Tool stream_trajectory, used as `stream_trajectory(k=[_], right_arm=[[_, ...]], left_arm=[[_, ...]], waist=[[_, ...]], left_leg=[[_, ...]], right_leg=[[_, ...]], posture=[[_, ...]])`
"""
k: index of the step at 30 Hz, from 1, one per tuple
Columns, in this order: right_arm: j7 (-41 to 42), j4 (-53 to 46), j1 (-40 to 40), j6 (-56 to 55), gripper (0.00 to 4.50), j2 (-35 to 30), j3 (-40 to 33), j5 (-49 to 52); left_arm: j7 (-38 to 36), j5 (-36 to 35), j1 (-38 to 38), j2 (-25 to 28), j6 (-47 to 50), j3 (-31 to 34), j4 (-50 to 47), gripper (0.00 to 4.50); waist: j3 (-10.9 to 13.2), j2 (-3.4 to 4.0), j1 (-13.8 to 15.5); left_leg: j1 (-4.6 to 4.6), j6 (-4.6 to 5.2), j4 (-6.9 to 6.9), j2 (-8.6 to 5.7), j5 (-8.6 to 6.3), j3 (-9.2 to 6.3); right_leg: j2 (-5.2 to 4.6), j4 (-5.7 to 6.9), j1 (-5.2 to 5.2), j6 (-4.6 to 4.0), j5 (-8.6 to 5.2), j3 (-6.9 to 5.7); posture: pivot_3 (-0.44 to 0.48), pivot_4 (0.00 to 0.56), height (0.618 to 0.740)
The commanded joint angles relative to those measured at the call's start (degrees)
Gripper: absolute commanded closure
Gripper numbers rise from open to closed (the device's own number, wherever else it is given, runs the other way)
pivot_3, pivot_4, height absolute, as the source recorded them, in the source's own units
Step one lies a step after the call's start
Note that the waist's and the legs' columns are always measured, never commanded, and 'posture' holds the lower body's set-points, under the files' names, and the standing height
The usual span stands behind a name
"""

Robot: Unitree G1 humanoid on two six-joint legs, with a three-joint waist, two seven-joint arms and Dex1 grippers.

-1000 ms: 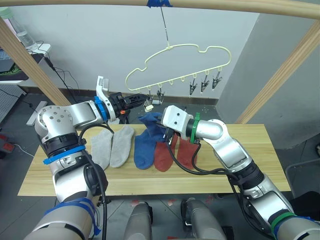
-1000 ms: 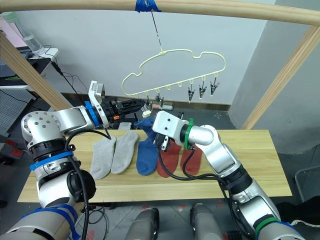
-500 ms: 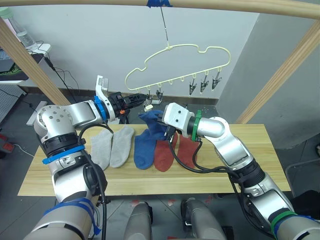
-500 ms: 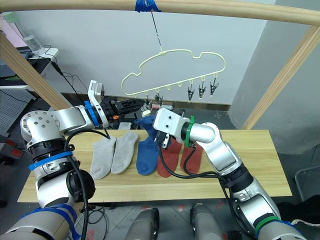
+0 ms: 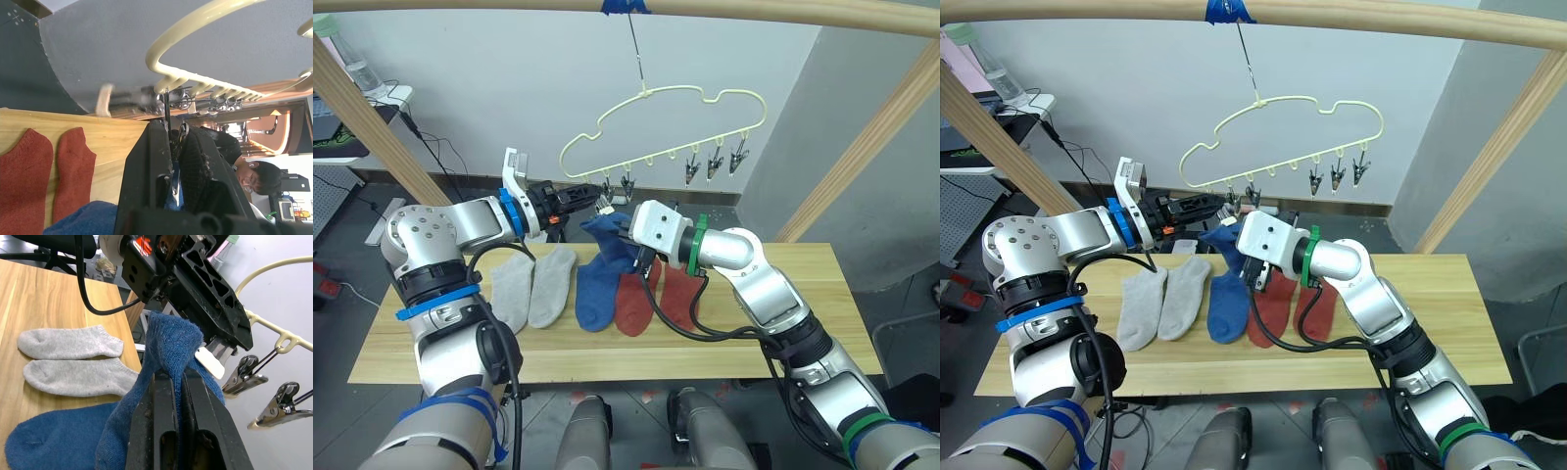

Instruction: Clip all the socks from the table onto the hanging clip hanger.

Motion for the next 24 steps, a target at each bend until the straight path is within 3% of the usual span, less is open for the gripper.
stream_trajectory(k=[1,18,24], right_arm=[[-0.86,-0.51,-0.78,-1.92,4.45,0.24,-1.08,-0.37],[-2.01,0.34,-1.64,-2.81,4.45,2.13,-1.23,-0.49],[-2.24,1.24,-1.62,-2.69,4.50,2.59,-1.01,-0.54]], left_arm=[[-0.76,-1.55,-1.21,0.39,-0.11,0.70,-0.50,4.27],[-2.79,-1.62,0.53,0.83,-1.81,-1.29,-3.36,4.27],[-4.56,-3.80,0.89,0.77,-2.31,-0.32,-4.05,2.38]], waist=[[0.00,0.00,0.00],[0.00,0.00,0.02],[0.00,0.00,0.01]], left_leg=[[0.00,0.00,0.00,0.00,0.00,0.00],[0.00,-0.01,0.00,0.00,0.01,-0.01],[0.00,-0.02,0.00,0.01,0.01,-0.02]], right_leg=[[0.00,0.00,0.00,0.00,0.00,0.00],[0.00,0.01,0.00,-0.08,0.05,0.00],[0.00,0.02,0.00,-0.20,0.12,-0.01]], posture=[[-0.016,0.220,0.740],[-0.007,0.218,0.740],[-0.005,0.219,0.740]])
